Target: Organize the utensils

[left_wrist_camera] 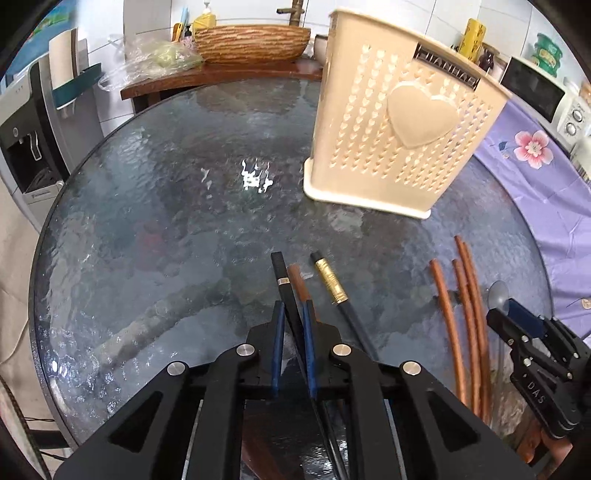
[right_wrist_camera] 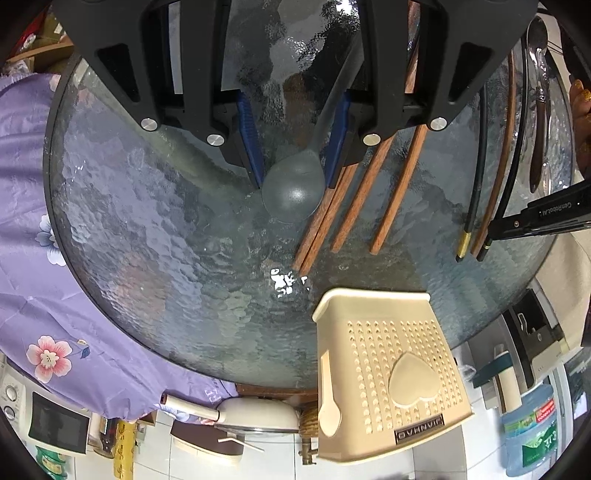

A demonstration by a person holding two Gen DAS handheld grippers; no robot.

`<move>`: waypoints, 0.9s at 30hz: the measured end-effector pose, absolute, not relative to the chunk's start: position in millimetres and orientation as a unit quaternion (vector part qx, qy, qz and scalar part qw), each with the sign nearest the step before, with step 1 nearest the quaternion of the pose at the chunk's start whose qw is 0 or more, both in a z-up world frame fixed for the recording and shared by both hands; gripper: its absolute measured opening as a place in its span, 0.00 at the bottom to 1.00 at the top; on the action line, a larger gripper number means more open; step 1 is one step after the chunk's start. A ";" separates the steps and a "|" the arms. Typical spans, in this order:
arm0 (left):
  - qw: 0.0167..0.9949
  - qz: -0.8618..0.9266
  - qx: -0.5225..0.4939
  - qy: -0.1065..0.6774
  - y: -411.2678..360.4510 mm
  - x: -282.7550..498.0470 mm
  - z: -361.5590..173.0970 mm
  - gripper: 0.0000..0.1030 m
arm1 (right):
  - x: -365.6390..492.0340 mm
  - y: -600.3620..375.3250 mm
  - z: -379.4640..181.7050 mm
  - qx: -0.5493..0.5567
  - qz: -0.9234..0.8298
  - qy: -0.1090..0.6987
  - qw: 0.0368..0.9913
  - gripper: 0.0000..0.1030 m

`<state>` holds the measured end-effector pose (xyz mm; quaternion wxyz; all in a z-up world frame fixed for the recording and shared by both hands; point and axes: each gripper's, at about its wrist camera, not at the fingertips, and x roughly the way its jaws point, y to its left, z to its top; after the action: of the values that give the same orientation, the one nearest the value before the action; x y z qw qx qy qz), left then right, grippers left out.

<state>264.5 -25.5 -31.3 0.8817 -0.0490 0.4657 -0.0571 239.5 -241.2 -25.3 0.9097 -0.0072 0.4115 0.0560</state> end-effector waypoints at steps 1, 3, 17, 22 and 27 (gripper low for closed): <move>0.884 -0.059 -0.050 0.461 -26.3 263.6 -27.5 0.09 | 239.1 -241.5 -24.0 -0.008 0.058 0.408 0.911 0.34; 0.889 -0.067 -0.053 0.450 -27.8 261.0 -19.5 0.09 | 235.9 -242.8 -18.9 -0.008 0.063 0.394 0.917 0.34; 0.924 -0.103 -0.056 0.364 -35.2 235.8 45.7 0.08 | 209.5 -250.9 27.5 -0.011 0.088 0.304 0.949 0.34; 0.929 -0.109 -0.055 0.348 -34.1 230.9 54.9 0.07 | 205.2 -250.6 33.1 -0.013 0.092 0.297 0.950 0.34; 0.928 -0.129 -0.065 0.343 -29.6 226.8 60.3 0.07 | 202.1 -249.3 39.8 -0.016 0.104 0.293 0.950 0.05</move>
<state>226.8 -29.6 60.3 0.9282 -0.0655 0.3431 -0.1285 202.1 -249.3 39.8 0.9501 -0.0158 0.2935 0.1042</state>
